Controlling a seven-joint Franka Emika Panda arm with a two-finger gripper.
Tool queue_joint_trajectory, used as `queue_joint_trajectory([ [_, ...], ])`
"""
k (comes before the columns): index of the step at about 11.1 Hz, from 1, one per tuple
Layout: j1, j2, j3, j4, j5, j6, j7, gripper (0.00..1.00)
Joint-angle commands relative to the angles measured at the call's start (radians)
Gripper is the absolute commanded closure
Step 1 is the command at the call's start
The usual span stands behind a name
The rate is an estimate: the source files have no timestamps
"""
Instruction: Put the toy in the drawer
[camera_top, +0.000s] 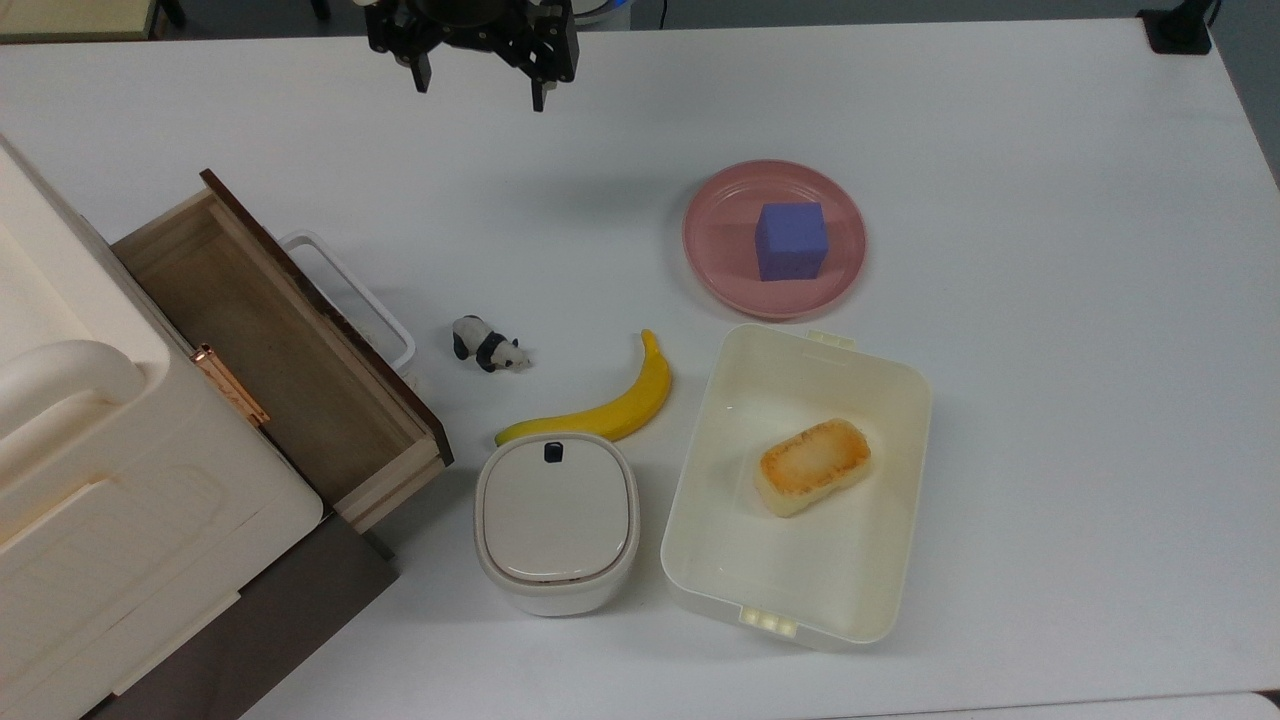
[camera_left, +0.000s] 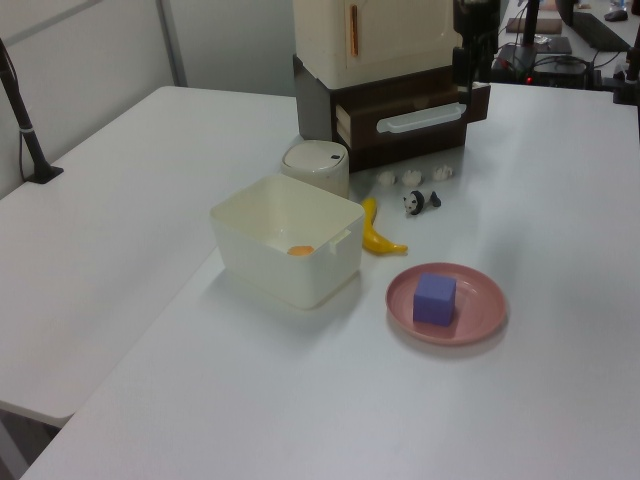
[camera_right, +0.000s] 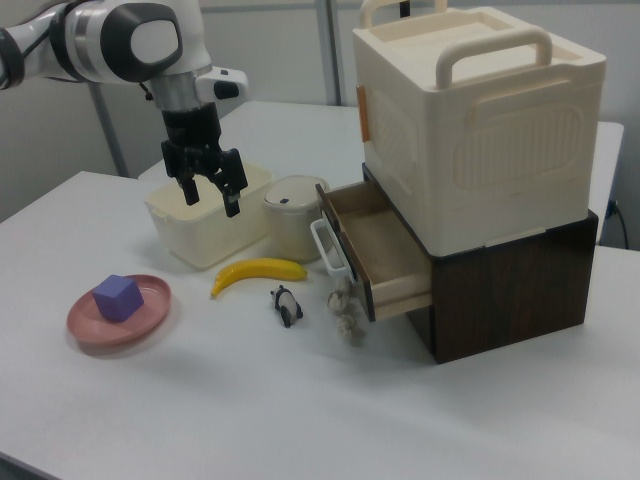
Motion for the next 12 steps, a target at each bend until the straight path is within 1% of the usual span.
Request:
queue_joint_trajectory([
  [1, 0.009, -0.001, -0.017, 0.003, 0.042, -0.013, -0.041, 0.0],
  [4, 0.01, 0.0, -0.017, 0.001, 0.042, -0.013, -0.045, 0.0],
  [6, 0.01, 0.002, -0.017, 0.0, 0.042, -0.012, -0.092, 0.0],
  [10, 0.015, 0.016, -0.053, -0.002, 0.054, -0.004, -0.239, 0.0],
  [12, 0.015, 0.017, -0.073, -0.012, 0.059, 0.01, -0.383, 0.0],
])
